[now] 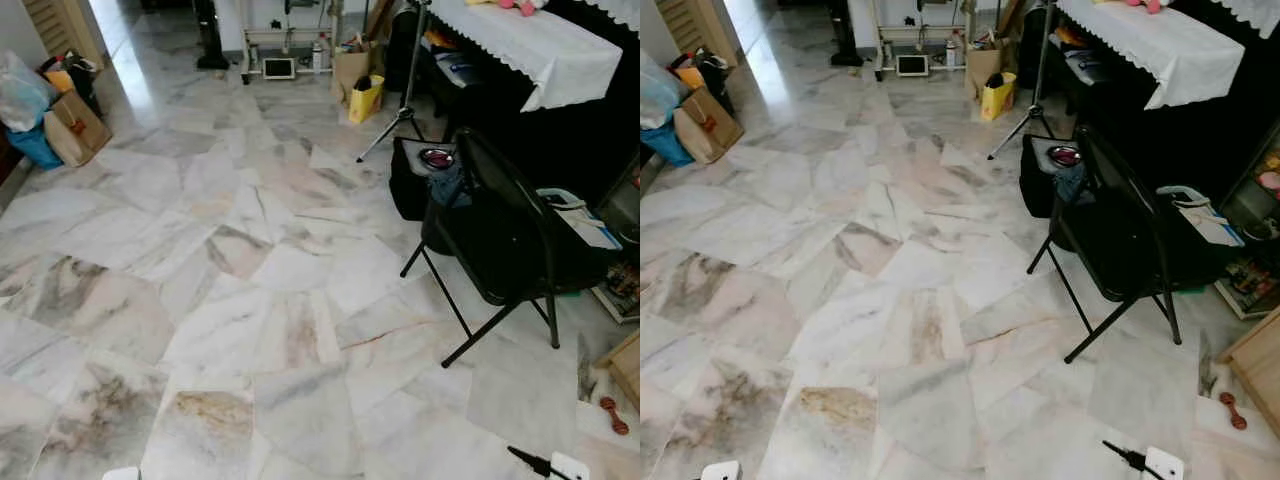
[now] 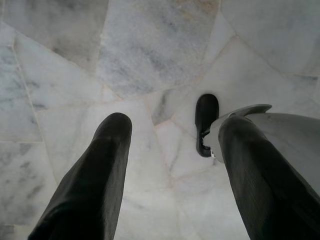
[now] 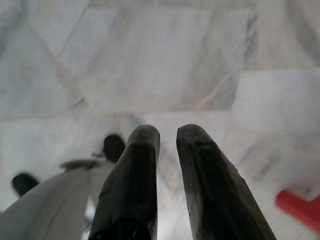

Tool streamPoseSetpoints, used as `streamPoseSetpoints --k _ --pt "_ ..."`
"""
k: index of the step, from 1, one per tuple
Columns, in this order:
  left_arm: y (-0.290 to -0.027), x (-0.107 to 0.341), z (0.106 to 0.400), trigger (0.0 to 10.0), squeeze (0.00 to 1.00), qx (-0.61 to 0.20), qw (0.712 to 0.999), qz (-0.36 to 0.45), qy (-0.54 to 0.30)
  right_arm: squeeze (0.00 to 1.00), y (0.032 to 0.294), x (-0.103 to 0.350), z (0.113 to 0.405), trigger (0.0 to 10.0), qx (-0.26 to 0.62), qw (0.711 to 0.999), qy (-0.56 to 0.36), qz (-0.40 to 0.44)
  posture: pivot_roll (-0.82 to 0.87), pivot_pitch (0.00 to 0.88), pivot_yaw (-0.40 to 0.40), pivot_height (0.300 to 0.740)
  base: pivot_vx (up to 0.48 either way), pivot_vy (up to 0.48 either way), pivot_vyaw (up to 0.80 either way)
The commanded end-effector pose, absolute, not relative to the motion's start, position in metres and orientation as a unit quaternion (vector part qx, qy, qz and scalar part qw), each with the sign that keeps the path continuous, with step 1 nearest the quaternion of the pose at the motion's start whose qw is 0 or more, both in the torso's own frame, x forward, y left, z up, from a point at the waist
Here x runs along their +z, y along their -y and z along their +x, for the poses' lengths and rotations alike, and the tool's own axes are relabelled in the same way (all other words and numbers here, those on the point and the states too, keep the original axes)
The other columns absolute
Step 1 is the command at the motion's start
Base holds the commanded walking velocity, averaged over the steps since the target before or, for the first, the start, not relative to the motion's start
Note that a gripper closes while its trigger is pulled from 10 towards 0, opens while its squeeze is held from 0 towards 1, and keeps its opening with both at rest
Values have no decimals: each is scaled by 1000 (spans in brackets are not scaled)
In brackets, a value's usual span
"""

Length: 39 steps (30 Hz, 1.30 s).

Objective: Hang keys on a hook

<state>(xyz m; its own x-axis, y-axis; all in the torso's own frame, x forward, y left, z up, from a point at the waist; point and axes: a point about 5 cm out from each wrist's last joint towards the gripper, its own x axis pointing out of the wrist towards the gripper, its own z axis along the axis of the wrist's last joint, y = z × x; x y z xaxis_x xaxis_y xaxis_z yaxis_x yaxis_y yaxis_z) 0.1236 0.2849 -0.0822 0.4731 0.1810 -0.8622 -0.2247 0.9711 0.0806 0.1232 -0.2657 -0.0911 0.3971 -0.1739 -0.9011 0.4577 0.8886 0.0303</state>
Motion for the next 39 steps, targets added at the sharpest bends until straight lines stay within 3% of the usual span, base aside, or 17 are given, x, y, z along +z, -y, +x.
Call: streamPoseSetpoints --k 1,17,18,37,38,39 --pt "-292 -80 122 10000 0 135 857 -28 -497 0 267 -92 118 10000 -192 823 -518 134 -28 0 -28 740 0 0 -781" --pt "-293 -80 122 10000 0 138 856 -30 -497 0 264 -91 124 10000 -186 824 -516 141 -27 0 -27 740 0 0 -768" --pt "-293 -80 122 10000 0 138 856 -30 -498 1000 263 -91 127 10000 -184 825 -515 140 -26 0 -29 740 0 0 -756" --pt "-291 -81 121 10000 0 135 854 -31 -502 992 236 -96 134 10000 -172 826 -517 143 -28 0 -27 740 0 0 -721" --pt "-291 -81 122 10000 0 134 854 -30 -501 184 235 -97 135 10000 -172 827 -517 140 -28 0 -26 740 0 0 0" --pt "-291 -80 122 10000 0 134 855 -30 -501 184 234 -97 135 10000 -172 827 -517 139 -28 0 -25 740 0 0 0"
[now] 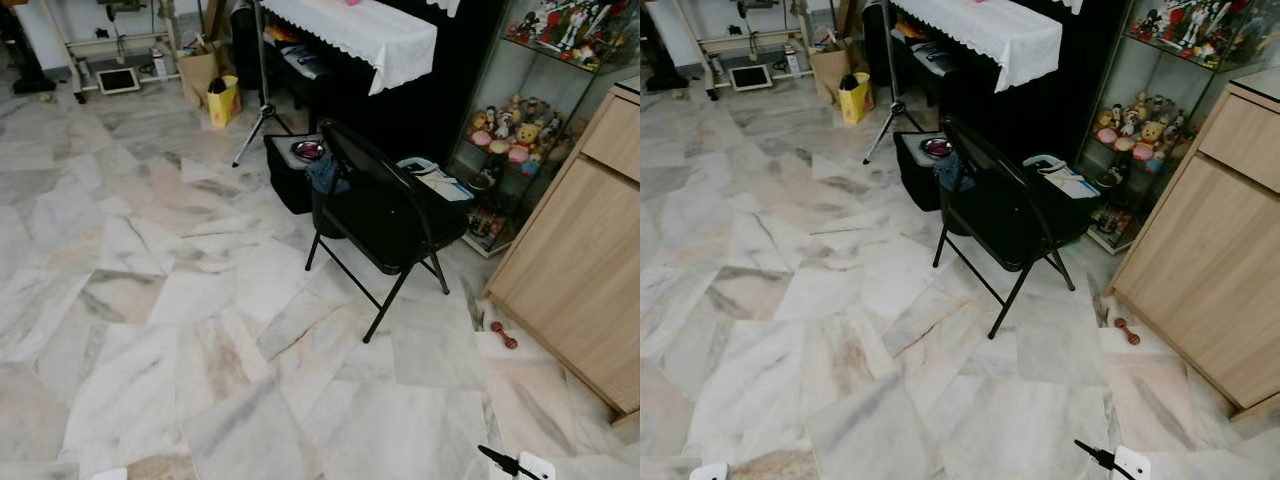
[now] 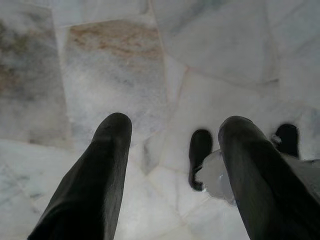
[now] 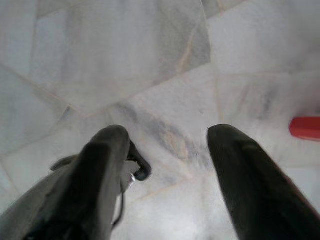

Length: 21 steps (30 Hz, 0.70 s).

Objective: Hang keys on a hook

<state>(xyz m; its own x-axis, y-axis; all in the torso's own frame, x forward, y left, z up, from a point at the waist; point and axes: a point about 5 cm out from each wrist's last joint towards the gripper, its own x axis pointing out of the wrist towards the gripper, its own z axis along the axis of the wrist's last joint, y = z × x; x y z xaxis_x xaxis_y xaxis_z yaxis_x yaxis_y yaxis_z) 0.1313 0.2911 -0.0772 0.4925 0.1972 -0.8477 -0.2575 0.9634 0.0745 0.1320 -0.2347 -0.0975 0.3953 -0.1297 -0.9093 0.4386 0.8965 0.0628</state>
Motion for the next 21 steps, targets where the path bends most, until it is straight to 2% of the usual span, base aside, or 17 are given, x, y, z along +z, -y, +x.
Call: streamPoseSetpoints --k 1,8,12,13,21 --pt "-291 -80 123 10000 0 133 856 -29 -500 0 233 -97 135 10000 -172 827 -516 142 -28 0 -25 740 0 0 0" --pt "-289 -80 126 10000 0 124 860 -24 -495 0 225 -98 136 10000 -172 827 -514 147 -23 0 -22 740 0 0 0" --pt "-278 -82 132 10000 0 115 862 -23 -493 0 239 -95 137 10000 -177 829 -511 142 -21 0 -23 740 0 -231 0" --pt "-277 -82 133 10000 0 113 862 -20 -494 0 247 -93 135 10000 -180 830 -509 143 -16 0 -23 740 0 -289 -738" --pt "-278 -83 131 10000 0 130 860 -22 -493 0 253 -92 133 10000 -174 829 -513 139 -19 0 -28 740 0 -36 -731"
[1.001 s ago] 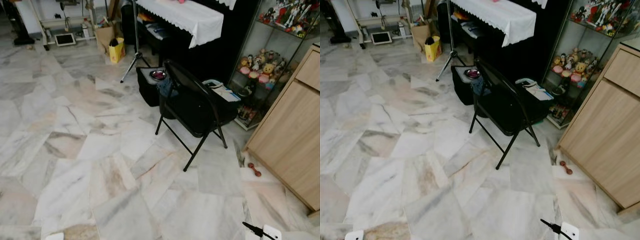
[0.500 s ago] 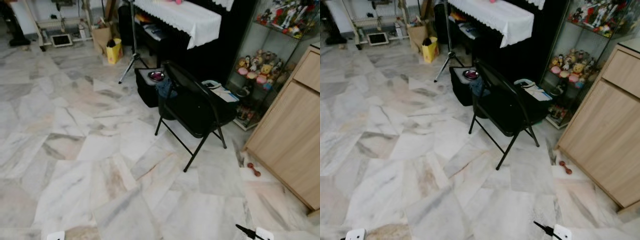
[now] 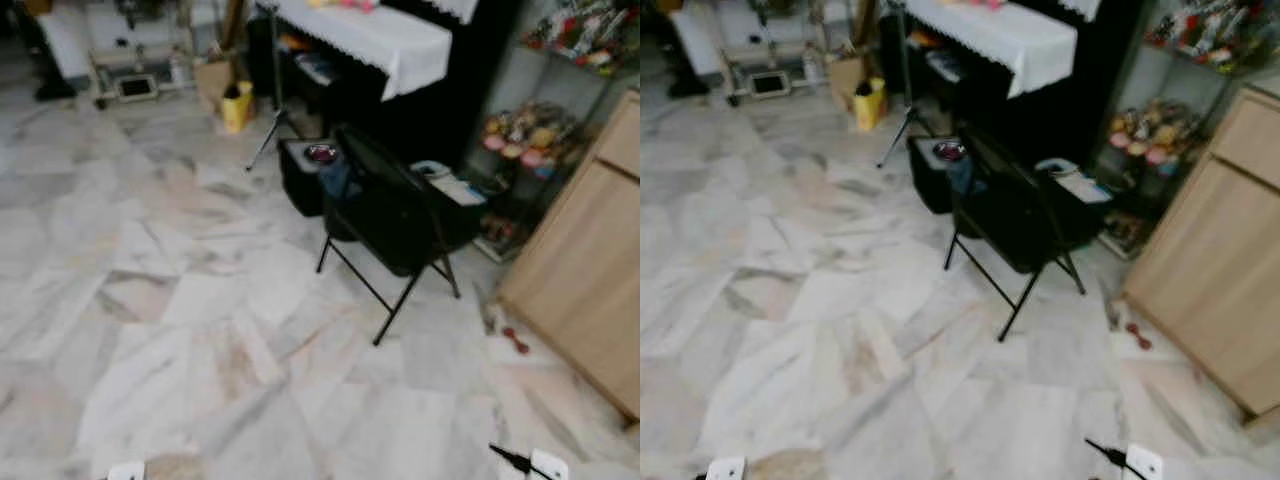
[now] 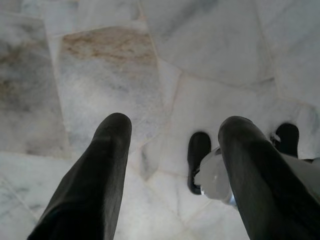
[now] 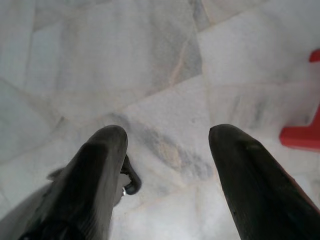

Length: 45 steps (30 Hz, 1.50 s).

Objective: Hang keys on a hook

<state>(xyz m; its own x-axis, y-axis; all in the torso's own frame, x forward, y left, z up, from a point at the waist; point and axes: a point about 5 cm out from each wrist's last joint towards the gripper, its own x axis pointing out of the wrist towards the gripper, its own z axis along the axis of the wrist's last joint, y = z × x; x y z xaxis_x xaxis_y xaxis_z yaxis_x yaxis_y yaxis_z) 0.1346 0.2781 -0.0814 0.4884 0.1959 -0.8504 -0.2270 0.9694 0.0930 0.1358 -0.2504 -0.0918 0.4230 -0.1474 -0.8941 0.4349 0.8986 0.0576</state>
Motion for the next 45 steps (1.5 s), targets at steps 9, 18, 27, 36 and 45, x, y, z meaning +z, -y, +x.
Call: streamPoseSetpoints --k 9,18,27,36,45 --pt "-281 -83 127 10000 0 126 859 -17 -497 0 253 -93 131 10000 -176 829 -513 136 -17 0 -17 740 0 0 -725" --pt "-289 -81 122 10000 0 123 854 3 -506 0 242 -97 129 10000 -176 826 -515 149 -56 0 35 740 0 0 -723" --pt "-267 -83 142 10000 0 89 862 9 -498 0 251 -91 137 10000 -198 832 -496 152 -80 0 44 740 0 0 -712" --pt "-296 -79 117 10000 0 125 857 2 -501 0 256 -91 134 10000 -199 829 -502 146 -29 0 -17 740 0 0 -714" --pt "-310 -76 107 10000 0 137 849 5 -510 0 269 -86 135 10000 -216 832 -489 148 -47 0 -3 740 0 -238 -555"
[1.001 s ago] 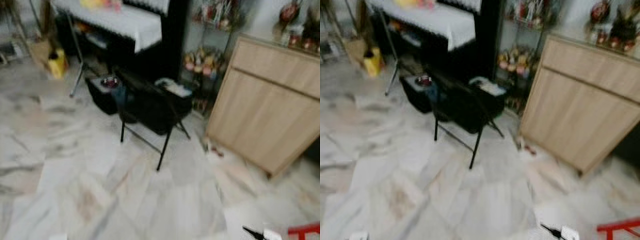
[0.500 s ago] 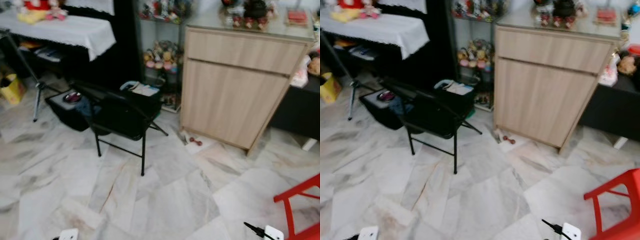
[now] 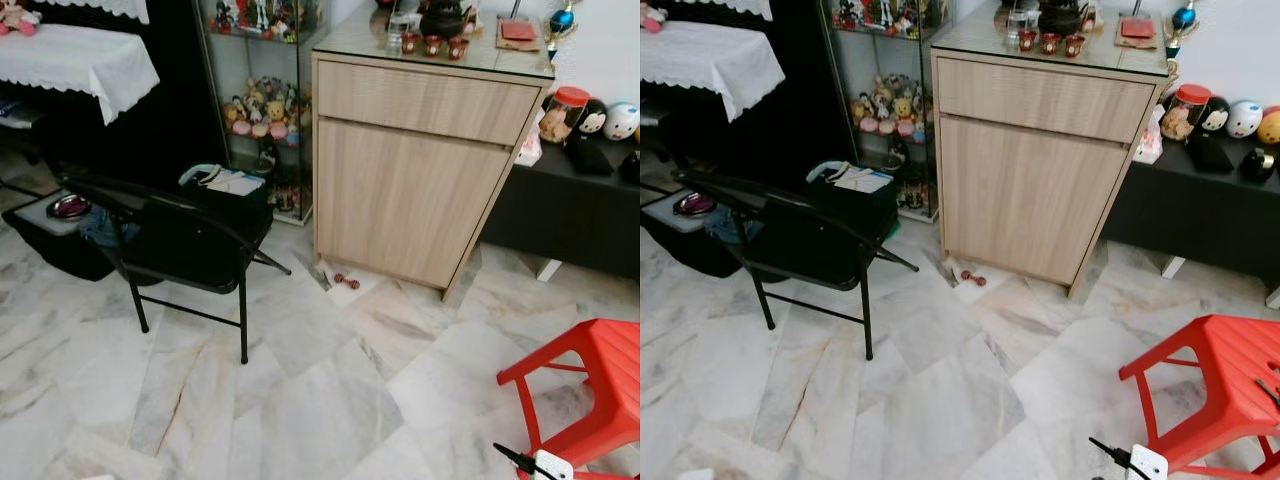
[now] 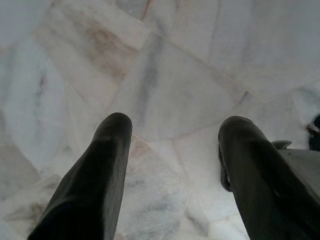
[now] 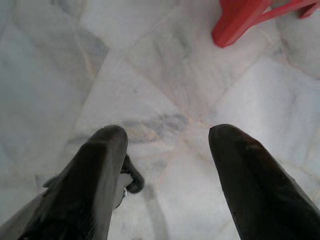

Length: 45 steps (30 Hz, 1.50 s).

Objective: Hang keys on a hook

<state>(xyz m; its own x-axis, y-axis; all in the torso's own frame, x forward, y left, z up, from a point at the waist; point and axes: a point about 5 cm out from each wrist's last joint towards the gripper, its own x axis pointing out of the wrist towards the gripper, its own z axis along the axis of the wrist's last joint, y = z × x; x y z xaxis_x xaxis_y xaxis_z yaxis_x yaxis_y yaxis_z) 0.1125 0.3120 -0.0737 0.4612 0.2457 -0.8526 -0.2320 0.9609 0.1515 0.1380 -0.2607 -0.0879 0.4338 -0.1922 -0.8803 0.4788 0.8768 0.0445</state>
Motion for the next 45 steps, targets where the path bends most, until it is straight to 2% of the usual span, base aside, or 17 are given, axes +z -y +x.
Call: streamPoseSetpoints --k 1,14,22,33,45 --pt "-310 -77 107 10000 0 136 849 6 -511 0 271 -86 135 10000 -220 832 -487 150 -47 0 -3 740 0 -315 0" --pt "-290 -81 120 10000 0 119 855 4 -505 0 267 -88 132 10000 -227 832 -480 163 -47 0 4 740 0 -316 0" --pt "-293 -80 120 10000 0 117 857 7 -502 0 265 -88 134 10000 -225 832 -480 164 -39 0 8 740 0 -314 -545" --pt "-299 -75 128 10000 0 116 861 10 -495 0 264 -87 136 10000 -235 832 -472 173 -48 0 23 740 0 -315 0" --pt "-260 -84 144 10000 0 96 865 2 -493 0 265 -88 133 10000 -237 831 -473 174 -53 0 16 740 0 -315 0"
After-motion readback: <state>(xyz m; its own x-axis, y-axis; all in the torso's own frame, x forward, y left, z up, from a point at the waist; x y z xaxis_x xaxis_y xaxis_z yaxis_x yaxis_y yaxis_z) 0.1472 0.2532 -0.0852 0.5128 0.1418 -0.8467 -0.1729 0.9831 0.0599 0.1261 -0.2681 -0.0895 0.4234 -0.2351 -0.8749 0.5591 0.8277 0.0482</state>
